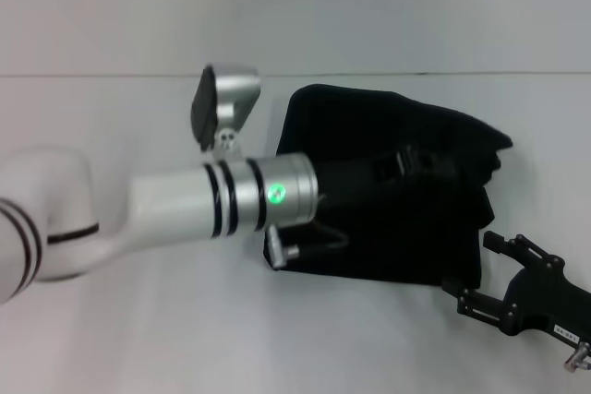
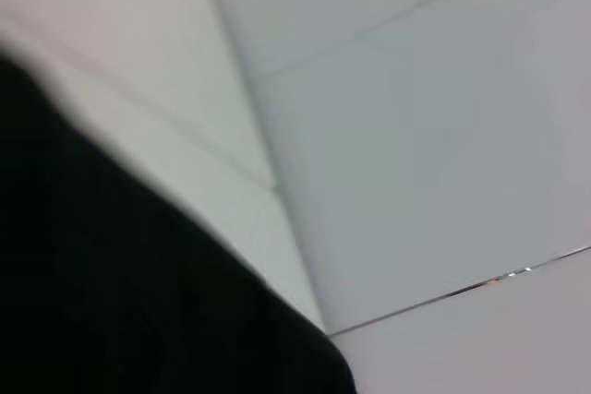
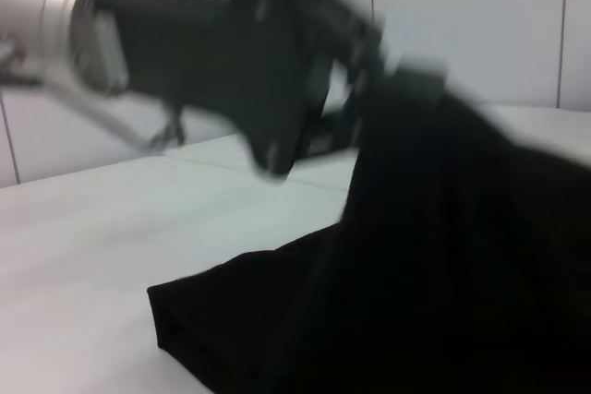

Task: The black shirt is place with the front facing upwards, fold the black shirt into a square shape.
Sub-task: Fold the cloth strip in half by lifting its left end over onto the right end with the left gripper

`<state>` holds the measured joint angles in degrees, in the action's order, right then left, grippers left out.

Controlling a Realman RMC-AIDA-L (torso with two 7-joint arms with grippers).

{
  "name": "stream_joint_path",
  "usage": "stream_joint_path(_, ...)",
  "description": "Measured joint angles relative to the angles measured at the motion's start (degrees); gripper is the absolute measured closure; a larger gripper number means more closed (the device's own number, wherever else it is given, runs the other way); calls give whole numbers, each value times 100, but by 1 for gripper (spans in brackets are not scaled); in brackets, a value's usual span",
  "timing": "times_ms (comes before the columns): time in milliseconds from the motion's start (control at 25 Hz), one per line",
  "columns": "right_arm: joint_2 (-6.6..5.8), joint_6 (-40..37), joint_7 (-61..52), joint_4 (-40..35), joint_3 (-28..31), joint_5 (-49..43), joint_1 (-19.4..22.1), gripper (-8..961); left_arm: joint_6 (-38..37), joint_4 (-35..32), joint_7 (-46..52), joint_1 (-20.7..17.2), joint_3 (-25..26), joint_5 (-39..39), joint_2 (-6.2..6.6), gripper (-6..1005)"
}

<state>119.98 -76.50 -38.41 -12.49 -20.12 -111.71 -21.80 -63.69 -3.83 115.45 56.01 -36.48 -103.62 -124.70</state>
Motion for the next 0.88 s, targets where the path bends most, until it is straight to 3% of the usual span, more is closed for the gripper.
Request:
stream_joint_path(360,20,679,19,67,279,144,-323,8,-143,-55,-65,-192,17,2,16,959)
stream_joint_path(720,25,2101,52,94,372,454,-1209,8,-286,-52,-70,-148,-20,0,19,956)
stream_joint_path(880,25,2273,61,100,380,572,-1540,8,-300,-48,-71,-171,-24,-15,22,955)
